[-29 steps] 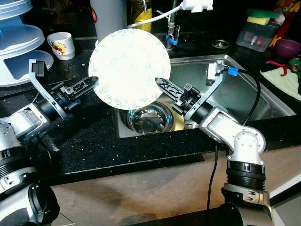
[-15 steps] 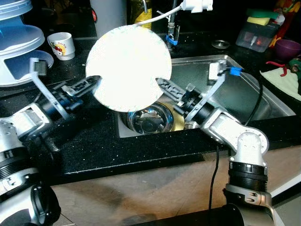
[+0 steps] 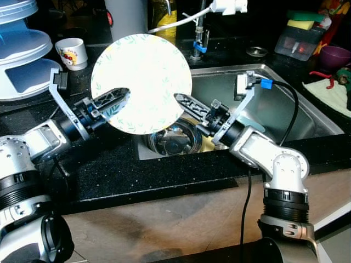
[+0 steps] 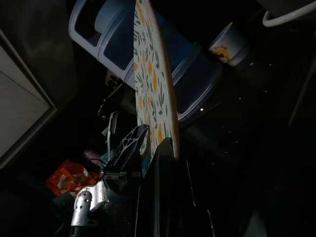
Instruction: Kitchen organization
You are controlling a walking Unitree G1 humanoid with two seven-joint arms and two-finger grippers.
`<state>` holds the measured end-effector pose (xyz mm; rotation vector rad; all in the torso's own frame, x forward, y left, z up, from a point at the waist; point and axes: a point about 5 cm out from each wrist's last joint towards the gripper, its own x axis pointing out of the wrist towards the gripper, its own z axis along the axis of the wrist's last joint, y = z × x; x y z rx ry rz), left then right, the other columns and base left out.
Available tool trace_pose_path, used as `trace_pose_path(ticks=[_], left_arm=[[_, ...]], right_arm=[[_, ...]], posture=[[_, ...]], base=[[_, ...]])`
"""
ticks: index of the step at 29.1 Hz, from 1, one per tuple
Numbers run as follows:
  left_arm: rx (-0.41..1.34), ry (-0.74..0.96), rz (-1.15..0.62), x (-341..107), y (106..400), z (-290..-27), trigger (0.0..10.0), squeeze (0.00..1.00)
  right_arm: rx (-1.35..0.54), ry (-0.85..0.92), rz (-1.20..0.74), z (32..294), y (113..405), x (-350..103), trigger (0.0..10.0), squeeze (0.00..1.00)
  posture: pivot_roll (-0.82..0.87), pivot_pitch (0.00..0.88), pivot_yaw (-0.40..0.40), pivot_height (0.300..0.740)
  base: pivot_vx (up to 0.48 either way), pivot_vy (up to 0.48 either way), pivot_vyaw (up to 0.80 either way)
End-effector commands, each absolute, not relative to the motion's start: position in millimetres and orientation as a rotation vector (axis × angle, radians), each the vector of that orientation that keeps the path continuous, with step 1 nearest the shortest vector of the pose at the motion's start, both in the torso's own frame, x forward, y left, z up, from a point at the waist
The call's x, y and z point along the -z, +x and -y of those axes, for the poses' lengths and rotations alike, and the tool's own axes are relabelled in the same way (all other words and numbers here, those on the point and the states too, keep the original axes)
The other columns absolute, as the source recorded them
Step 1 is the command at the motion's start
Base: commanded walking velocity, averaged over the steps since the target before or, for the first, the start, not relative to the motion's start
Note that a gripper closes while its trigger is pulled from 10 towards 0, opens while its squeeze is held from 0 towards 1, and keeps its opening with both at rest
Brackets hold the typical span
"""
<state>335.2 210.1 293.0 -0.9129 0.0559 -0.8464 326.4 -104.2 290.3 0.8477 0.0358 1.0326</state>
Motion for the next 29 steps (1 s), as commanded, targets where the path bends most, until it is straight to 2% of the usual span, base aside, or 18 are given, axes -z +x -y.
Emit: trace_pose_path(ticks=[1, 15, 16, 17, 18, 25, 29], left_arm=[[0.807, -0.919, -0.068, -289, 337, -213, 0.0, 0.0], [0.786, -0.918, -0.024, -295, 337, -221, 0.0, 0.0], [0.782, -0.92, -0.015, -296, 337, -221, 0.0, 0.0], [0.782, -0.92, -0.015, -296, 337, -221, 0.0, 0.0], [0.777, -0.921, 0.005, -299, 337, -223, 0.0, 0.0], [0.756, -0.908, 0.03, -302, 337, -227, 0.0, 0.0], [0.685, -0.805, 0.087, -314, 336, -239, 0.0, 0.0]], right_arm=[[-1.078, 0.839, -0.009, 100, 322, -298, 0.0, 0.0], [-1.038, 0.844, 0.007, 104, 326, -299, 0.0, 0.0], [-1.031, 0.841, 0.009, 104, 327, -299, 1.8, 0.0], [-1.031, 0.841, 0.009, 104, 327, -299, 1.8, 0.0], [-1.02, 0.839, 0.007, 105, 328, -298, 10.0, 1.0], [-1.012, 0.852, 0.002, 105, 328, -298, 10.0, 1.0], [-0.967, 0.842, 0.0, 107, 332, -296, 10.0, 1.0]], posture=[[-0.03, 0.141, 0.009, 0.74], [-0.03, 0.141, 0.007, 0.74], [-0.03, 0.14, 0.008, 0.74], [-0.03, 0.14, 0.008, 0.74], [-0.03, 0.14, 0.009, 0.74], [-0.03, 0.141, 0.006, 0.74], [-0.03, 0.142, 0.007, 0.74]], base=[[0.0, 0.0, 0.0], [0.0, 0.0, 0.0], [0.0, 0.0, 0.0], [0.0, 0.0, 0.0], [0.0, 0.0, 0.0], [0.0, 0.0, 0.0], [0.0, 0.0, 0.0]])
